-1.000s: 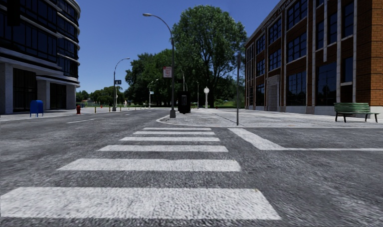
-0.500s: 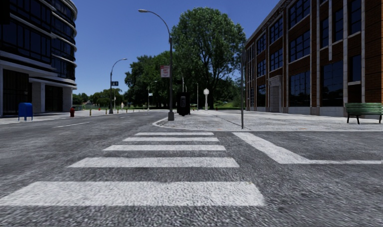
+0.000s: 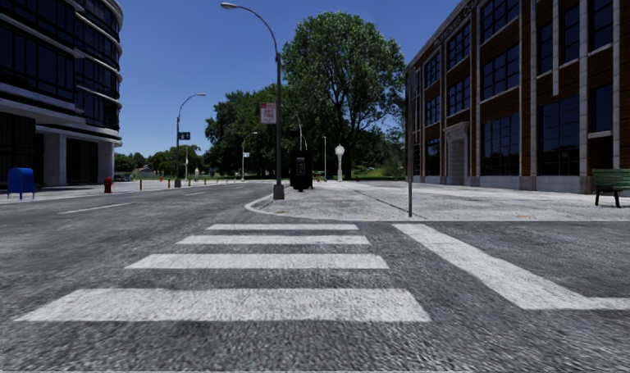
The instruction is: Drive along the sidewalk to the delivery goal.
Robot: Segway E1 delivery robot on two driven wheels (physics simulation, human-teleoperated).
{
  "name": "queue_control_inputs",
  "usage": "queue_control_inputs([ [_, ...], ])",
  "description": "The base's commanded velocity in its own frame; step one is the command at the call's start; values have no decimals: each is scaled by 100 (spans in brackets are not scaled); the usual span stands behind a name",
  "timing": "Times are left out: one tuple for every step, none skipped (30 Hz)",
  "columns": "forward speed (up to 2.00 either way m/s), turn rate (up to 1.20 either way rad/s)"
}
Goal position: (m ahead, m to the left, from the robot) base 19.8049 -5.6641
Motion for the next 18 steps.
queue_control_inputs([
  [193, 0],
  [197, 0],
  [198, 0],
  [198, 0],
  [199, 0],
  [199, 0],
  [199, 0],
  [199, 0],
  [199, 0],
  [199, 0],
  [199, 0],
  [199, 0],
  [199, 0],
  [199, 0],
  [199, 0],
  [199, 0],
  [199, 0],
  [199, 0],
])
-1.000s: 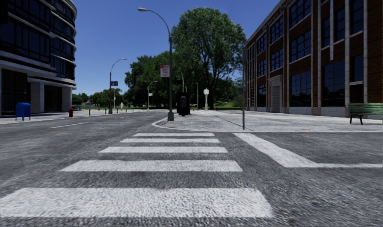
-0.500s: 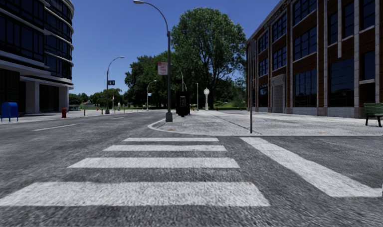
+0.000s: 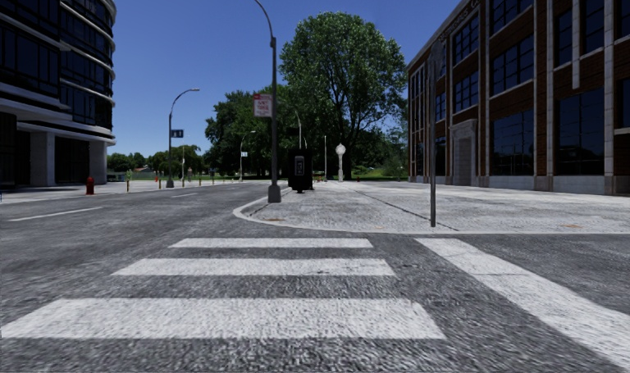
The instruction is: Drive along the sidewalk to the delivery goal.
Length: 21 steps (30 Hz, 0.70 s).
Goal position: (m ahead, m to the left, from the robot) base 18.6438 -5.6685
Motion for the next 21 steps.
queue_control_inputs([
  [199, 0],
  [199, 0],
  [199, 0],
  [199, 0],
  [199, 0],
  [199, 0],
  [199, 0],
  [199, 0],
  [199, 0],
  [199, 0],
  [199, 0],
  [199, 0],
  [199, 0],
  [199, 0],
  [199, 0],
  [199, 0],
  [199, 0],
  [199, 0],
  [199, 0],
  [199, 0],
  [199, 0],
])
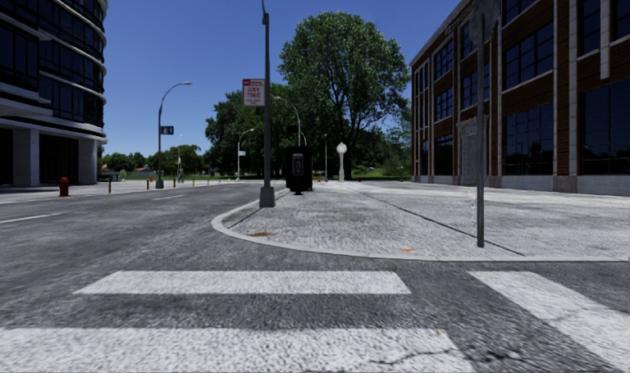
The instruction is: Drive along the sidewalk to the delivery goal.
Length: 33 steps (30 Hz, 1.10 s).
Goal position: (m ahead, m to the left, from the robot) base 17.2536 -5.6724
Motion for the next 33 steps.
queue_control_inputs([
  [199, 0],
  [199, 0],
  [199, 0],
  [199, 0],
  [199, 0],
  [199, 0],
  [199, 0],
  [199, 0],
  [199, 0],
  [199, 0],
  [199, 0],
  [199, 0],
  [199, 0],
  [199, 0],
  [199, 0],
  [199, 0],
  [199, 0],
  [199, 0],
  [199, 0],
  [199, 0],
  [199, 0],
  [199, 0],
  [199, -2],
  [199, -16],
  [192, -21],
  [166, -22],
  [148, -22],
  [148, -22],
  [139, -22],
  [132, -23],
  [132, -23],
  [132, -23],
  [132, -28],
])
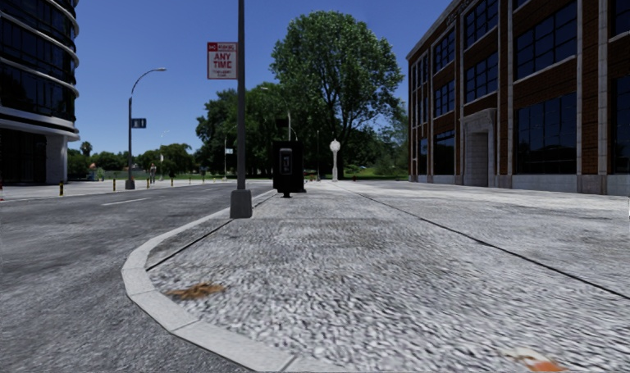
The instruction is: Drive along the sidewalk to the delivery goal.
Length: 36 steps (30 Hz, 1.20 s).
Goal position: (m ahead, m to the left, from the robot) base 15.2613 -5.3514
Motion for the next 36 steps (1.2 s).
queue_control_inputs([
  [131, -35],
  [129, -37],
  [126, -38],
  [126, -38],
  [126, -38],
  [126, -38],
  [126, -38],
  [126, -38],
  [126, -38],
  [126, -38],
  [126, -38],
  [126, -38],
  [126, -38],
  [126, -38],
  [126, -38],
  [126, -36],
  [126, -36],
  [128, -35],
  [144, -32],
  [180, -29],
  [192, -28],
  [195, -27],
  [195, -26],
  [195, -22],
  [196, -18],
  [196, -18],
  [196, -17],
  [196, -17],
  [196, -17],
  [196, -17],
  [196, -16],
  [196, -13],
  [190, -8],
  [181, -5],
  [178, -4],
  [177, -4],
])
